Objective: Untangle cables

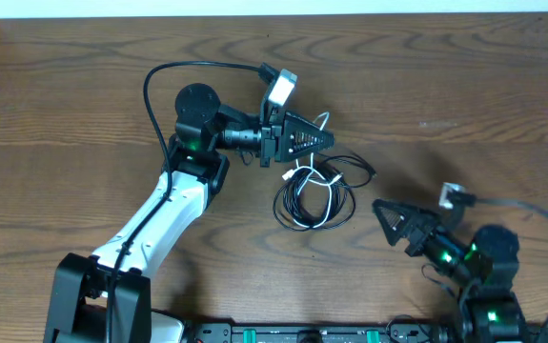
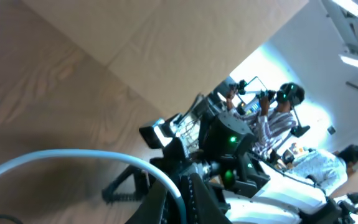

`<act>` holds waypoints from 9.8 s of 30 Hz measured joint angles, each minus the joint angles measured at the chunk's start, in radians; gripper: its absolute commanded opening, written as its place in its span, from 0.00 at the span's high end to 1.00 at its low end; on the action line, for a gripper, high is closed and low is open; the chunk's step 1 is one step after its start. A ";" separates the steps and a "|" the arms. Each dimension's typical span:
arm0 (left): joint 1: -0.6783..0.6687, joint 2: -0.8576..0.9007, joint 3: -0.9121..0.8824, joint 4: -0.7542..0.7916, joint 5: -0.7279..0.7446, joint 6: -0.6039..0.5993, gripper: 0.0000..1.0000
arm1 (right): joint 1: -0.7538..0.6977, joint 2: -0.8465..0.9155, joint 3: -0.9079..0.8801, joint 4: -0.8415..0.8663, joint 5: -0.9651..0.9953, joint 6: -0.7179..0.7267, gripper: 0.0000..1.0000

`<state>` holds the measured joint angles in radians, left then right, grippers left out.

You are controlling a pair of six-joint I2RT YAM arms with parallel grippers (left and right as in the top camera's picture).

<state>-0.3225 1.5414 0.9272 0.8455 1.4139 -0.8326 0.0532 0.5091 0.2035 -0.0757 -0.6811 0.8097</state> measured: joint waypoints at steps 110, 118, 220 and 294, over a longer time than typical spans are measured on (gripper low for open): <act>0.146 -0.018 -0.005 -0.730 -0.624 0.121 0.76 | 0.470 0.772 0.172 0.371 0.415 0.140 0.32; 0.169 -0.018 -0.005 -0.845 -0.654 0.206 0.75 | 0.470 0.898 0.248 0.393 0.407 0.217 0.38; 0.169 -0.018 -0.005 -1.067 -0.842 0.336 0.63 | 0.351 0.751 0.456 -0.335 0.335 -0.315 0.35; 0.169 -0.018 -0.005 -1.073 -0.845 0.339 0.03 | -0.155 0.519 0.506 0.011 0.581 -0.443 0.99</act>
<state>-0.1532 1.5230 0.9226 -0.2279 0.5690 -0.4934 -0.1017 1.0283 0.7097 -0.0647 -0.1005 0.3668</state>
